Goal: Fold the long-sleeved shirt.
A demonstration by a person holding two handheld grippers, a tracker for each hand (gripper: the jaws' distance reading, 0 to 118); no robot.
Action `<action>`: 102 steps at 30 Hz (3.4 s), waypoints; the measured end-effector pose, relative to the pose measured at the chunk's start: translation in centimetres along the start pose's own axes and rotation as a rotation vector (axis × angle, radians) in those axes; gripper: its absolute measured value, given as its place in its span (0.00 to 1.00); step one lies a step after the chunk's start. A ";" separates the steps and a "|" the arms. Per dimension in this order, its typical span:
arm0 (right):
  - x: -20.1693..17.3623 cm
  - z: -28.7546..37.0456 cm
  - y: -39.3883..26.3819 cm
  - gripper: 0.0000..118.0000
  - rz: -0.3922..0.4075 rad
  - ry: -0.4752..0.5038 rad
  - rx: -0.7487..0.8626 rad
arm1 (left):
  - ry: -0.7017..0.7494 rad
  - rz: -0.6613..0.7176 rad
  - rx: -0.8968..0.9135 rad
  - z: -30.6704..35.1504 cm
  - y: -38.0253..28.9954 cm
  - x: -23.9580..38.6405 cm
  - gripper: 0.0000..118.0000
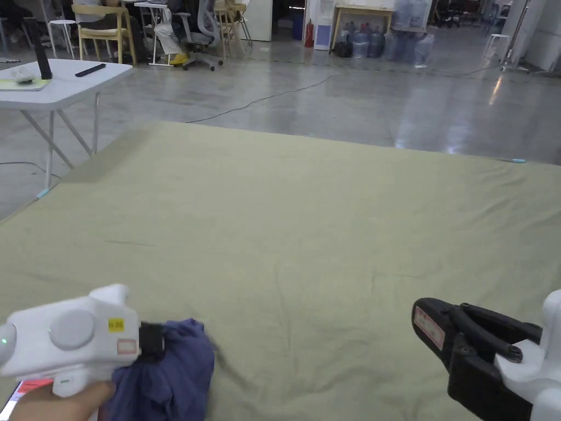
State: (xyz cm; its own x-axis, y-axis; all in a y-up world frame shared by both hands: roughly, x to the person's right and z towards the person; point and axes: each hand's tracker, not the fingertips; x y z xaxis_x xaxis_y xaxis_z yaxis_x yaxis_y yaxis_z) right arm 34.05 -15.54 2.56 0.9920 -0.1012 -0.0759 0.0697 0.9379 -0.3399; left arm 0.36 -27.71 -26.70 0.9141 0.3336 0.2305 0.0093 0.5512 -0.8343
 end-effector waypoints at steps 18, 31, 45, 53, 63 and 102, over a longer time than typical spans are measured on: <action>9.1 8.5 -0.8 0.00 -0.250 -0.221 0.074 | -0.307 -0.390 0.001 -1.2 -0.5 30.9 0.18; 12.8 8.6 -3.1 0.00 -0.347 -0.203 -0.002 | -0.448 0.008 -0.090 -8.3 -0.7 25.7 0.84; 11.8 0.7 -9.0 0.00 -0.476 -0.119 -0.236 | -0.173 -0.248 -0.206 -8.8 -8.6 18.2 0.33; 15.7 -1.1 -10.8 0.00 -0.505 -0.211 -0.318 | -0.181 -0.253 -0.384 -20.7 -8.1 22.3 0.67; 24.4 -13.4 -16.4 1.00 -0.504 -0.253 -0.688 | -0.192 -0.407 -0.370 -20.1 -10.0 24.1 0.01; 25.9 -17.7 45.3 0.02 -0.008 -0.560 -0.058 | -0.200 -0.133 0.438 10.6 43.9 31.2 0.01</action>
State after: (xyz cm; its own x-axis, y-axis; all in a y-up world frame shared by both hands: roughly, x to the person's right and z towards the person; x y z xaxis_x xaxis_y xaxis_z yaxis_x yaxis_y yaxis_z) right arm 61.01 18.44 -31.35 0.8972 0.0983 0.4305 0.0869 0.9165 -0.3904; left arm 24.99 15.03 -50.78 0.8206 0.3548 0.4481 -0.0894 0.8540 -0.5126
